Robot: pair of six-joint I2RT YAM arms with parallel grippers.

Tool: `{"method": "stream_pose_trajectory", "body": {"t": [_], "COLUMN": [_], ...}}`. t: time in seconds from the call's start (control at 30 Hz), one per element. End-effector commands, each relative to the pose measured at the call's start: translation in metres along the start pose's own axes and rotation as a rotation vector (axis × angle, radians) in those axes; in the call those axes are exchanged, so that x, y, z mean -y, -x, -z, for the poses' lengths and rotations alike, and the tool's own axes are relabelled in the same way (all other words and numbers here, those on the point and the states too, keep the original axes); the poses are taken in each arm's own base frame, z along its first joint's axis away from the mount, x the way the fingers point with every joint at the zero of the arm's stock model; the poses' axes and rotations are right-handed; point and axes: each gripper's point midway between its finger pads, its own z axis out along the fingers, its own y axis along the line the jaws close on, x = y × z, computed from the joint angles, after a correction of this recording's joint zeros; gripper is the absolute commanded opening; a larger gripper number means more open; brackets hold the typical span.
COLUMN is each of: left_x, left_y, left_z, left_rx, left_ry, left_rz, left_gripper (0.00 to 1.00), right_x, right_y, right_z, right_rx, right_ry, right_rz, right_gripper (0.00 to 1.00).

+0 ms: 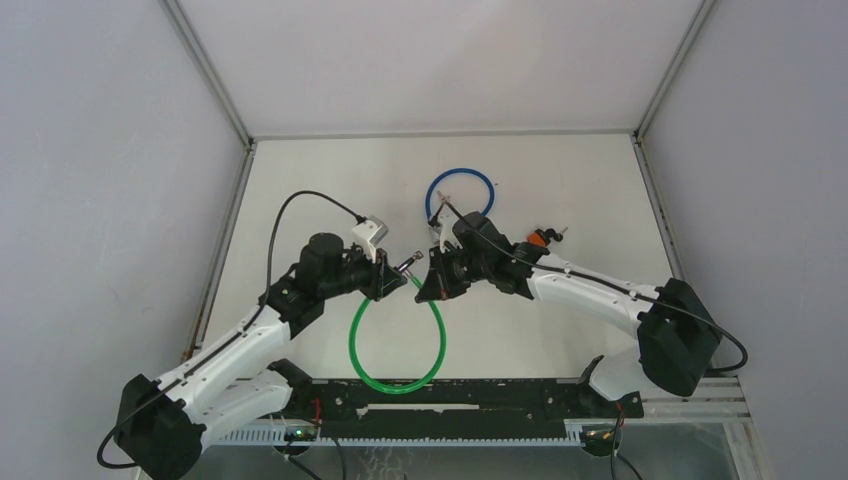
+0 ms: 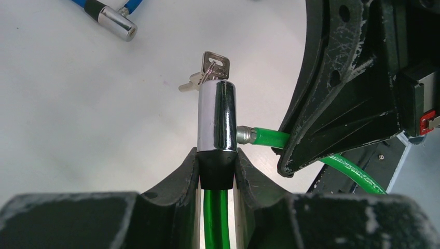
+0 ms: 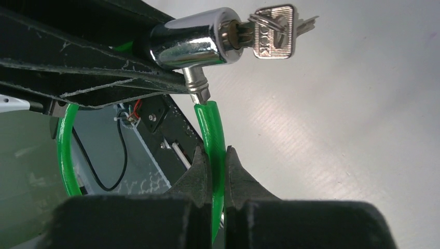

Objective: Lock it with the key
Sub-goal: Lock the lock.

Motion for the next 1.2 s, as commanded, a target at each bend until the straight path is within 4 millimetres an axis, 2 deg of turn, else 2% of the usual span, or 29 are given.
{"method": "stream_pose_trajectory", "body": {"t": [0.0,0.2,0.37,0.43,0.63,0.87,1.17], "left_x": [0.055,0.056,0.055,0.059,0.077,0.085,0.077], "left_y": [0.024,0.017,0.010,0.010,0.014,0.018,0.003], "left_z": [0.008,0.006,0.004,0.005,0.011,0.014,0.003], "left_rx": [0.031,0.004,-0.014,-0.013,-0.008,0.001,-0.057], "left_ry": [-0.217,-0.224,-0.229,-0.246,-0.304,-0.323,-0.307], "left_rz": [-0.076,-0.073,-0.069,-0.075,-0.114,-0.129,-0.104], "left_gripper": [0.00,0.00,0.00,0.00,0.00,0.00,0.00], "right_x": [-0.052,-0.055,-0.068,-0.067,-0.057,-0.055,-0.073], "right_y": [0.086,0.088,0.101,0.104,0.102,0.103,0.113], "right_z": [0.012,0.015,0.031,0.033,0.023,0.019,0.049], "right_rx": [0.259,0.258,0.330,0.344,0.306,0.294,0.363], "right_ry": [0.173,0.188,0.211,0.206,0.193,0.211,0.242], "right_rz": [0.011,0.015,0.053,0.054,0.009,-0.017,0.025], "right_gripper": [0.00,0.00,0.00,0.00,0.00,0.00,0.00]}}
